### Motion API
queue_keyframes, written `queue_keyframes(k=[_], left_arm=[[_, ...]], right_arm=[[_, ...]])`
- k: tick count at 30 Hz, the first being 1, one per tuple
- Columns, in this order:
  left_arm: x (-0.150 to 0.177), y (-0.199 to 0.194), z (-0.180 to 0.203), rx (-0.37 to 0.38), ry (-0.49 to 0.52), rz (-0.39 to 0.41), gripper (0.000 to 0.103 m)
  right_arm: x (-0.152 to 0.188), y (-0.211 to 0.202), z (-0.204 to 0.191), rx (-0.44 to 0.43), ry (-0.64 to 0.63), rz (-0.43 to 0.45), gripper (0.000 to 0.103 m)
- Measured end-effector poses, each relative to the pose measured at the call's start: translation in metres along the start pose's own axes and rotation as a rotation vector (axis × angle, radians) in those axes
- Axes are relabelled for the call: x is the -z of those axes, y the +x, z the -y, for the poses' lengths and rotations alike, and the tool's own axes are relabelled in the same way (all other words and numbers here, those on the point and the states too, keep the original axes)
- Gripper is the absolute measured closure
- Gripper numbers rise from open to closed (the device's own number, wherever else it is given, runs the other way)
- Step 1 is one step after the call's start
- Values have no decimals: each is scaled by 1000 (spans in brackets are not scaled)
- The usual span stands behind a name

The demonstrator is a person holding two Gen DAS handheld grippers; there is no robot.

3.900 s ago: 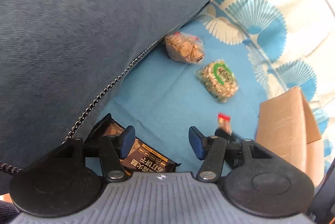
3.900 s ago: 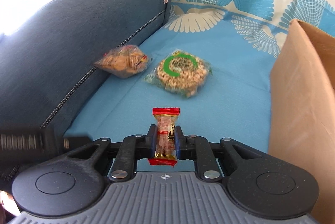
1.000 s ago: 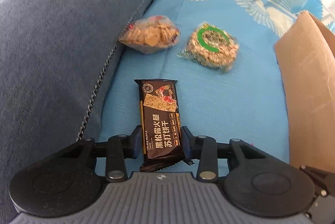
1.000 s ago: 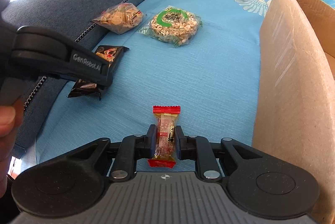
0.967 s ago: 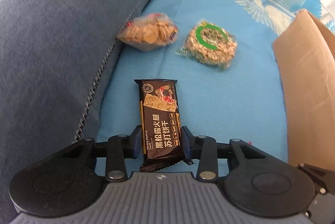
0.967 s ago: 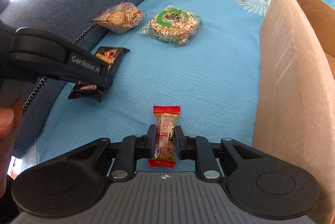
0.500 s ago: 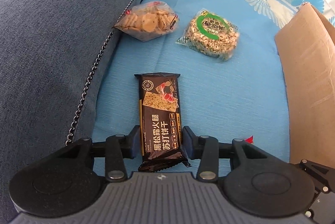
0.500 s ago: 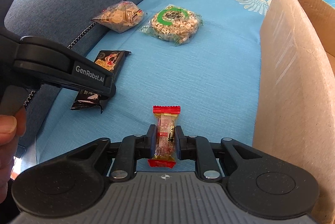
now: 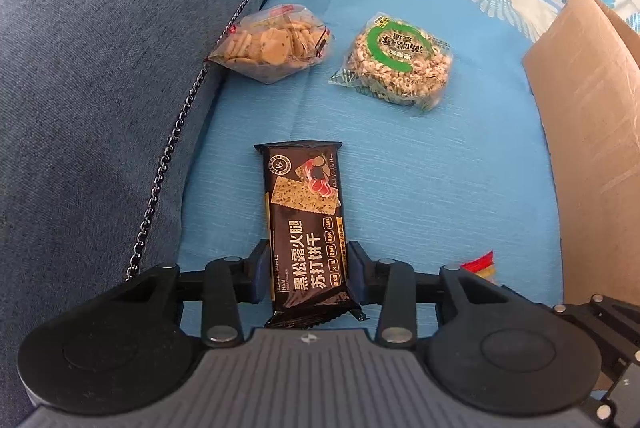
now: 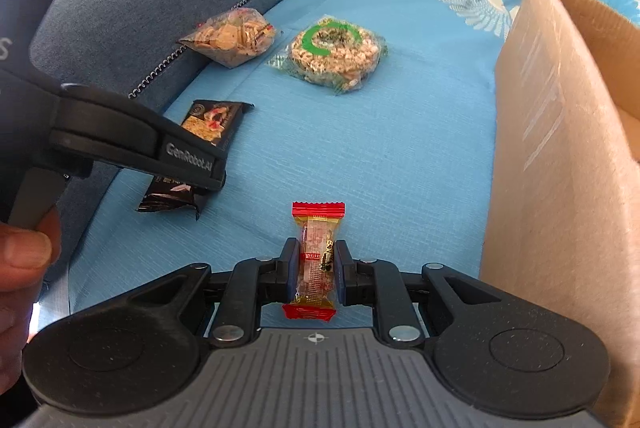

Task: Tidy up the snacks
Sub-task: 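Lift and carry the chocolate bar and candy stick with both tools over the box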

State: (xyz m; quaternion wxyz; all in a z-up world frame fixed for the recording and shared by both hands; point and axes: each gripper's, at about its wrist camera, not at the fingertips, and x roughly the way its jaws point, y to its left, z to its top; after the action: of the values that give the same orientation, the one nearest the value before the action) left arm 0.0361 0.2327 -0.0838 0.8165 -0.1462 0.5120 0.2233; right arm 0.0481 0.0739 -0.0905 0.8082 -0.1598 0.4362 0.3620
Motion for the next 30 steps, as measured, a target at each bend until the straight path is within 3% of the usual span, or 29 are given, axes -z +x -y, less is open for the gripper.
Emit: queue_keyframes(k=[7, 16, 20, 30], left_arm=[[0, -31, -8, 35, -51, 92, 61], [-3, -79, -14, 105, -101, 214, 61], [-7, -86, -3, 113, -98, 240, 61], [-9, -110, 53, 192, -56, 412, 61]], right_arm=[[-5, -29, -2, 13, 4, 110, 84], [-11, -81, 9, 14, -3, 329, 84], [-10, -100, 17, 43, -21, 421, 84], [-2, -147, 61, 78, 37, 562, 84]])
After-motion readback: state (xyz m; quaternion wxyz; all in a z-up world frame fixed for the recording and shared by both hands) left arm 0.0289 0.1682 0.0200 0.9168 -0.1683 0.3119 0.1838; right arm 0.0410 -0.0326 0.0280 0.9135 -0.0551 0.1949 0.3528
